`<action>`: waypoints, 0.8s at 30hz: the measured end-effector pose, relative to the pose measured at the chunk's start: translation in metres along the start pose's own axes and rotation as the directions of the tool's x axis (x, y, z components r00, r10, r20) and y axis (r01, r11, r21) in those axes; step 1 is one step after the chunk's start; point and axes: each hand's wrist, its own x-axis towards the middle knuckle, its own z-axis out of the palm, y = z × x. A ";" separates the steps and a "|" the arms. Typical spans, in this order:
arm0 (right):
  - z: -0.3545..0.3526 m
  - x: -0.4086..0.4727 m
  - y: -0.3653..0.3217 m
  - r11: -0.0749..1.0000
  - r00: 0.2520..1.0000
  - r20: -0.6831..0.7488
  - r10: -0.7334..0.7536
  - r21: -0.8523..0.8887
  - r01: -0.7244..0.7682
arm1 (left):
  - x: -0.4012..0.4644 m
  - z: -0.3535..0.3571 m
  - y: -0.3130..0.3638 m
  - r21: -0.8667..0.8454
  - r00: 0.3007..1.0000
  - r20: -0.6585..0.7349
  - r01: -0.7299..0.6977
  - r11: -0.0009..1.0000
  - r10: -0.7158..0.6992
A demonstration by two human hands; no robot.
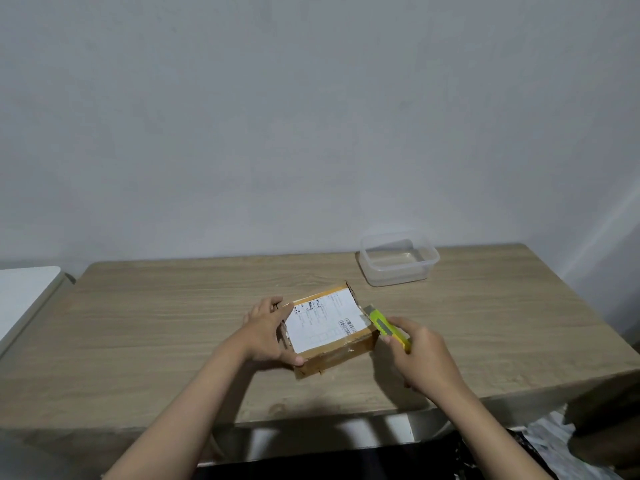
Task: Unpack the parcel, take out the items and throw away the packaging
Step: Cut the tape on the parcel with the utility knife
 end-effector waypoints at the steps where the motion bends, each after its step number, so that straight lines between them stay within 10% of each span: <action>1: 0.000 0.000 0.001 1.000 1.000 -0.005 0.000 0.004 0.000 | -0.001 0.003 0.002 -0.012 0.999 -0.039 0.007 1.000 -0.007; 8: 0.002 0.004 0.006 0.999 0.998 -0.049 0.027 -0.024 -0.028 | -0.013 0.051 0.045 -0.059 0.930 -0.334 0.141 0.988 -0.153; 24: 0.016 0.034 0.026 0.995 0.994 -0.037 0.099 -0.017 -0.100 | -0.008 0.072 0.047 -0.014 0.957 -0.289 -0.047 0.999 0.041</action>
